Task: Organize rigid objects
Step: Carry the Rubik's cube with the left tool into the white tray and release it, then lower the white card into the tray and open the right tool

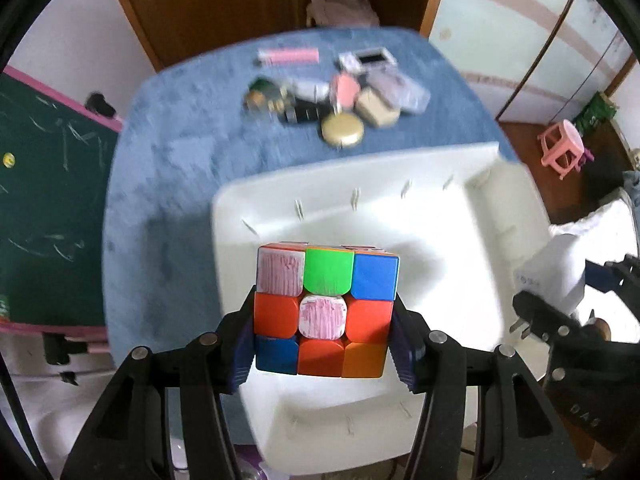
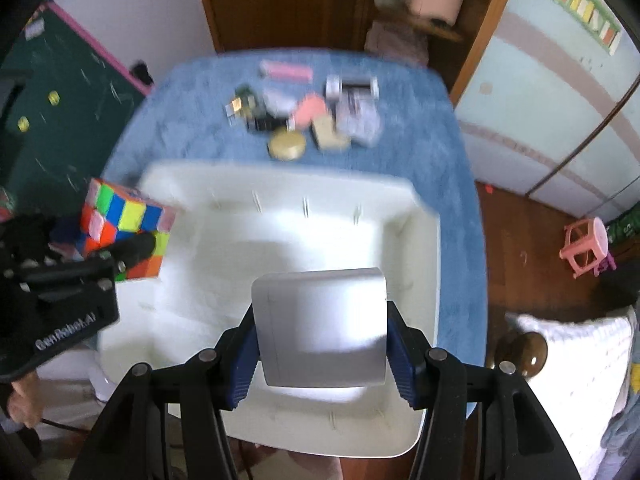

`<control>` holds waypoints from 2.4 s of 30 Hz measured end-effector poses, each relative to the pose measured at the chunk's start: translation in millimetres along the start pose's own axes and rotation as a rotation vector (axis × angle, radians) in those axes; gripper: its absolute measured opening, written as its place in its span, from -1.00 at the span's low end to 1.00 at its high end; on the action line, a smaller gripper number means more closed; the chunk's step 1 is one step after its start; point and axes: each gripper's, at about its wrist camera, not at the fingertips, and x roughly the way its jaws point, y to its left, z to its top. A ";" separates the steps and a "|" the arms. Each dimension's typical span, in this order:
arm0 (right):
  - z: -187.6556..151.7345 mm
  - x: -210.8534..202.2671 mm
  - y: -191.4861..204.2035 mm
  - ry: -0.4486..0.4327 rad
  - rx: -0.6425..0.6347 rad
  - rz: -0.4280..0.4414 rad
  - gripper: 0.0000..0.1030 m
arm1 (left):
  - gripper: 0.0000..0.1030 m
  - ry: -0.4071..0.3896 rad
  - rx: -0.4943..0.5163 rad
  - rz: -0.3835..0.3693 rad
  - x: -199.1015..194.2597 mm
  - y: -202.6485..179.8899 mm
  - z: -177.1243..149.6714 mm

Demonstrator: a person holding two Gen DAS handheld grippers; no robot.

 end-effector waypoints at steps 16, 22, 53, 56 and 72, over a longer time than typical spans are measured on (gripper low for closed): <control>-34.9 71.6 -10.5 0.170 0.007 0.032 0.11 | 0.17 0.051 0.062 0.005 55.5 -18.0 -17.7; -36.8 83.6 -9.7 0.204 -0.010 0.029 0.12 | 0.17 0.085 0.079 0.014 69.7 -21.2 -24.6; -10.3 43.3 -19.7 0.093 -0.062 0.031 0.29 | 0.65 -0.045 -0.001 -0.032 9.8 7.2 2.5; -2.6 35.1 -23.5 0.070 -0.057 0.037 0.29 | 0.65 -0.035 -0.021 -0.038 4.4 11.3 6.4; 45.1 -1.7 -39.3 -0.016 -0.083 0.088 0.29 | 0.65 -0.156 -0.079 -0.005 -50.4 27.2 54.8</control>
